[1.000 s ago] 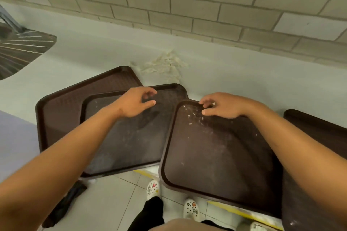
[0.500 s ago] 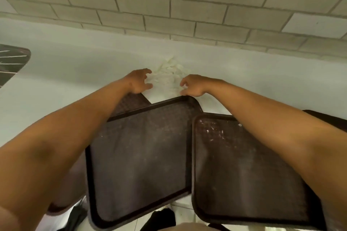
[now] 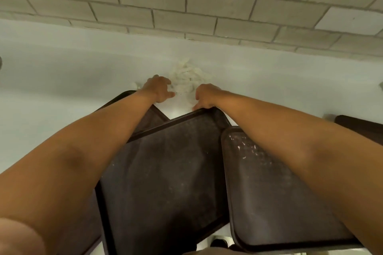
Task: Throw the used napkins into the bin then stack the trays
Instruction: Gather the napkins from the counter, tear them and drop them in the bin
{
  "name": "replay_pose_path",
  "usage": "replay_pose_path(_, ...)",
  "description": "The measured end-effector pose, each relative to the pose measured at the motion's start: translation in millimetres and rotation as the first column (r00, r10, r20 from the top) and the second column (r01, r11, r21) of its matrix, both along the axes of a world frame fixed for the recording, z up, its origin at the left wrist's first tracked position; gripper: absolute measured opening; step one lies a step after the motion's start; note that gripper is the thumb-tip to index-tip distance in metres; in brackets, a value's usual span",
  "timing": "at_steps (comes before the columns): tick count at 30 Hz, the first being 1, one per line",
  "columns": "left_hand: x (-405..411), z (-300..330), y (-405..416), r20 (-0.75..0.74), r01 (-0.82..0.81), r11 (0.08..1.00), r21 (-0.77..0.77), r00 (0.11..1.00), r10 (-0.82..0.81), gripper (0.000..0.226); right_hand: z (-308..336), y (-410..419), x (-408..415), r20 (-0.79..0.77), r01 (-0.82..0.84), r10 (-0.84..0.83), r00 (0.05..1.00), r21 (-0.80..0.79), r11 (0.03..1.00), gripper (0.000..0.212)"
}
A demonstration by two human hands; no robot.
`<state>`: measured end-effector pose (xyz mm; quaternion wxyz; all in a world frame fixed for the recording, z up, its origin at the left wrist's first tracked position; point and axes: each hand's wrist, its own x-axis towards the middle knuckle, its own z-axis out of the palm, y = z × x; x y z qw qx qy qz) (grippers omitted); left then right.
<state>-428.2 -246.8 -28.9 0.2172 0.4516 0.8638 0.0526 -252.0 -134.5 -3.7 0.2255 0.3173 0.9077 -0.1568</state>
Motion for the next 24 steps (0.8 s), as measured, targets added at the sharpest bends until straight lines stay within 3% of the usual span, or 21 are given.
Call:
replay_pose_path(4,2,-3,-1,-0.035,0.049,0.991,0.122,0.998,-0.045,0.035,-4,5,8,-0.104,0.044,-0.051,0.993,-0.062,0.997,0.048)
replay_pose_path(10,-2,3,-7,0.046,0.053,0.98,0.193,0.997,-0.063,0.022,4,33,34,-0.184,0.118,-0.133,0.974,-0.091,0.989,0.025)
replay_pose_path(20,-23,74,-4,0.073,0.062,0.9,0.431,0.992,-0.103,0.021,41,70,48,-0.295,0.215,-0.229,0.928,-0.079,0.973,0.042)
replay_pose_path(24,-28,97,1,0.052,0.043,0.873,0.486,0.996,-0.078,0.017,45,69,37,-0.386,0.204,-0.212,0.898,-0.063,0.977,0.032)
